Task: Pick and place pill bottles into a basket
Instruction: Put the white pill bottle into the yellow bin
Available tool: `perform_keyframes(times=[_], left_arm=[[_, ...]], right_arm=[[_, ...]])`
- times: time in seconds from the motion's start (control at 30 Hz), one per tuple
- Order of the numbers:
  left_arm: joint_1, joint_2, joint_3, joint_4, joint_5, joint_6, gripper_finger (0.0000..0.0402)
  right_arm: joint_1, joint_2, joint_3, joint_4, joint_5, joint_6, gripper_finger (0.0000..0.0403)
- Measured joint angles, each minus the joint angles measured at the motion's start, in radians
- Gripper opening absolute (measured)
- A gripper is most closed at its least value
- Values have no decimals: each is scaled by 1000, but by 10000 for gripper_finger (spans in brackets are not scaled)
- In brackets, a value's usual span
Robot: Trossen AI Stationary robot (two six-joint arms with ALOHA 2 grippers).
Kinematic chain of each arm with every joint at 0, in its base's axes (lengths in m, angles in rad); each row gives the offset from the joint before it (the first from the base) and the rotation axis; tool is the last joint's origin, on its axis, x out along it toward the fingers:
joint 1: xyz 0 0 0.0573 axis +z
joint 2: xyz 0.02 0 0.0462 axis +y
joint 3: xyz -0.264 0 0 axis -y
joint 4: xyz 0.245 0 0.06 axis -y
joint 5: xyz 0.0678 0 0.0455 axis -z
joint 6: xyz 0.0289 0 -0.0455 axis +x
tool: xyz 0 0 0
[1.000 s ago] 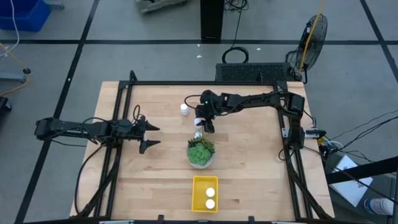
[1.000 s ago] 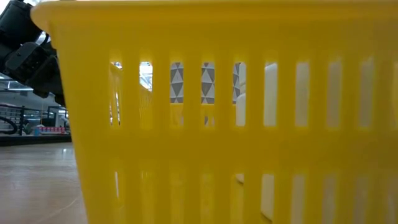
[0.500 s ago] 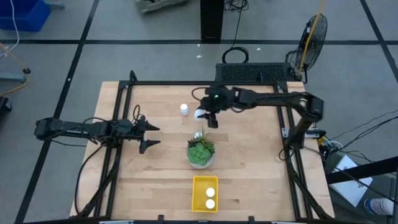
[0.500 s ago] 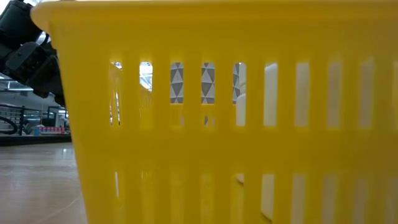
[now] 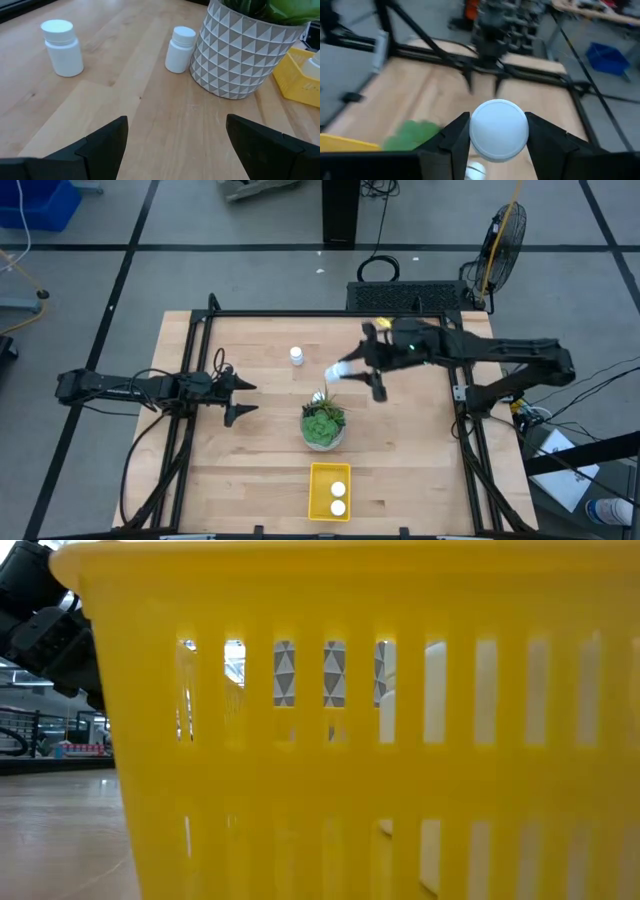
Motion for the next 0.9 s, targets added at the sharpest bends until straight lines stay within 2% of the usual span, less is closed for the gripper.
perform_keyframes(times=[0.17, 0.5, 0.7, 0.9], left_arm=[[0, 0, 0, 1, -3, -30, 340], [0, 0, 0, -1, -3, -115, 340], [0, 0, 0, -3, -2, -166, 340], [0, 0, 0, -3, -2, -182, 340]], right_arm=[[136, -3, 0, 7, 24, 32, 151], [420, 121, 0, 97, 152, 88, 152], [518, 206, 59, 88, 180, 169, 156], [563, 305, 143, 79, 178, 202, 153]])
